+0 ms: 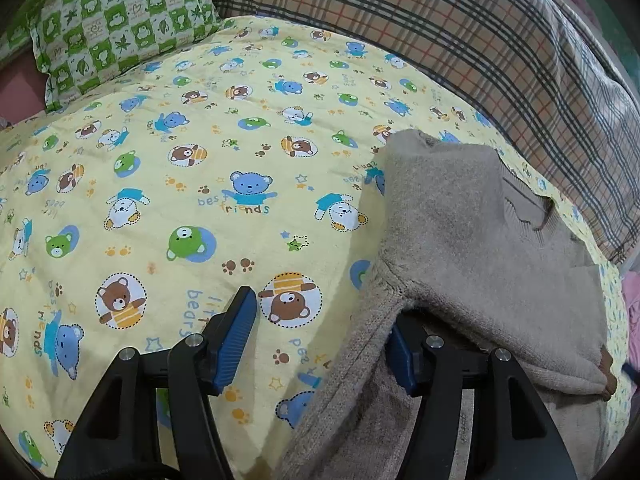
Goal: Fold small clothes
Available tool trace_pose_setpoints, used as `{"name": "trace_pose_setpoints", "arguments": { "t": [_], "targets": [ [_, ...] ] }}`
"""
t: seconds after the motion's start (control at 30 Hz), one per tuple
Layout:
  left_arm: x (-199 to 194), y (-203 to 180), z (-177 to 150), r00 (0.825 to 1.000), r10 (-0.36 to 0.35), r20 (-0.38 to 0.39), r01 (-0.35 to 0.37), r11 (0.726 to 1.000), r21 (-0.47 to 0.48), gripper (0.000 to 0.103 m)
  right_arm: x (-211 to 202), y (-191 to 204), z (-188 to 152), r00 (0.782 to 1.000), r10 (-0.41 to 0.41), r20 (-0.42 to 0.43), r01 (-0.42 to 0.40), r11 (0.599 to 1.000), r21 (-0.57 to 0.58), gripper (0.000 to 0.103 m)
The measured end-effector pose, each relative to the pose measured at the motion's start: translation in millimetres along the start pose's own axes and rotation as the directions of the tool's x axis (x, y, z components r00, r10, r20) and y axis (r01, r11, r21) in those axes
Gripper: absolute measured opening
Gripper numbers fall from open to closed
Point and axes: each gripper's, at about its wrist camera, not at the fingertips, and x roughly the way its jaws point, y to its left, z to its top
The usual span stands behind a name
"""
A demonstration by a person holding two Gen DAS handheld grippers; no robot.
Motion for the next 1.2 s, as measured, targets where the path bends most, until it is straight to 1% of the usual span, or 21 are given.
{"name": "trace_pose_setpoints", "arguments": {
  "t": [0.1,0.13,0.23,0.3,0.4,0.47,0.53,0.57,0.63,0.7,0.73,0.8,0.87,0.9,0.93,0.97,1.0,1.03,1.07,1.13,1.2],
  "targets": [
    [0.1,0.5,0.0,1.000,-0.005,-0.001,0.005,1.000,-0.004,0.062,0.7,-9.9,15.7,0.994,-0.071,0.082,0.066,0.996,0.063,0.059],
    [0.3,0.3,0.0,1.000,-0.008,-0.002,0.008,1.000,-0.007,0.062,6.4,-10.3,20.1,0.991,-0.109,0.080,0.105,0.993,0.060,0.053],
    [0.9,0.3,-0.1,1.000,-0.005,-0.004,0.005,1.000,-0.007,0.062,32.1,-3.3,25.4,0.983,-0.185,0.005,0.185,0.983,-0.002,0.040],
    [2.3,-3.7,2.1,1.000,0.020,-0.014,-0.020,1.000,0.007,0.062,51.3,3.7,19.7,0.967,-0.244,-0.074,0.239,0.968,-0.072,0.033],
    [3.4,-17.9,7.9,0.998,0.059,-0.006,-0.058,0.995,0.085,0.058,65.1,11.2,11.6,0.949,-0.282,-0.140,0.265,0.956,-0.125,0.005],
    [-1.1,-14.7,10.4,0.998,0.050,0.025,-0.051,0.997,0.051,0.054,54.9,15.3,16.5,0.951,-0.291,-0.106,0.278,0.953,-0.122,0.004],
    [-2.4,-6.3,8.5,0.998,0.047,0.030,-0.047,0.999,0.003,0.054,32.2,23.1,32.3,0.960,-0.281,-0.006,0.278,0.955,-0.106,0.004],
    [-2.1,-3.4,6.1,0.999,0.044,0.028,-0.043,0.999,-0.011,0.054,22.1,25.9,40.4,0.958,-0.283,0.041,0.285,0.954,-0.091,0.004],
    [-4.1,-1.7,5.6,0.999,0.039,0.032,-0.039,0.999,-0.014,0.054,14.2,27.7,55.0,0.942,-0.319,0.104,0.327,0.941,-0.080,0.004],
    [-2.4,-0.9,6.6,0.999,0.035,0.021,-0.035,0.999,-0.014,0.055,31.0,20.1,56.7,0.934,-0.353,0.047,0.356,0.930,-0.095,0.004],
    [1.0,0.1,6.5,0.999,0.032,0.003,-0.032,0.999,-0.016,0.056,47.4,11.4,52.8,0.931,-0.363,-0.025,0.360,0.928,-0.092,0.005],
    [3.0,0.2,6.8,1.000,0.027,-0.006,-0.027,1.000,-0.015,0.057,75.6,-2.3,40.9,0.897,-0.411,-0.161,0.402,0.912,-0.086,0.007],
    [2.5,0.4,5.2,1.000,0.021,0.000,-0.021,1.000,-0.016,0.057,71.5,1.7,36.4,0.899,-0.416,-0.137,0.412,0.909,-0.054,0.010],
    [2.1,0.7,3.9,1.000,0.016,0.004,-0.016,1.000,-0.018,0.057,65.6,7.3,39.9,0.907,-0.406,-0.112,0.405,0.914,-0.036,0.017],
    [1.9,1.2,3.2,1.000,0.012,0.007,-0.012,1.000,-0.022,0.057,60.4,14.1,45.9,0.921,-0.382,-0.080,0.382,0.924,-0.017,0.031],
    [1.2,1.7,2.4,1.000,0.008,0.009,-0.008,1.000,-0.025,0.057,59.2,23.2,52.7,0.941,-0.335,-0.049,0.335,0.942,-0.004,0.039],
    [0.9,2.4,1.7,1.000,0.003,0.012,-0.002,1.000,-0.029,0.058,62.1,33.9,61.9,0.967,-0.252,-0.028,0.253,0.968,0.004,0.054],
    [0.5,3.2,1.2,1.000,-0.003,0.013,0.003,0.999,-0.034,0.058,70.1,42.6,71.0,0.988,-0.154,-0.031,0.155,0.988,0.012,0.059],
    [-0.1,4.2,0.7,1.000,-0.010,0.016,0.011,0.999,-0.039,0.058,80.7,50.9,79.0,0.997,-0.063,-0.041,0.063,0.998,0.020,0.059],
    [-1.2,6.9,0.2,0.999,-0.031,0.020,0.032,0.998,-0.051,0.059,111.1,75.3,99.5,0.995,0.079,-0.066,-0.078,0.997,0.018,0.059],
    [-1.6,9.5,-0.1,0.999,-0.048,0.025,0.050,0.997,-0.063,0.059,147.5,102.9,117.5,0.976,0.180,-0.123,-0.182,0.983,-0.009,0.059]
  ]
}}
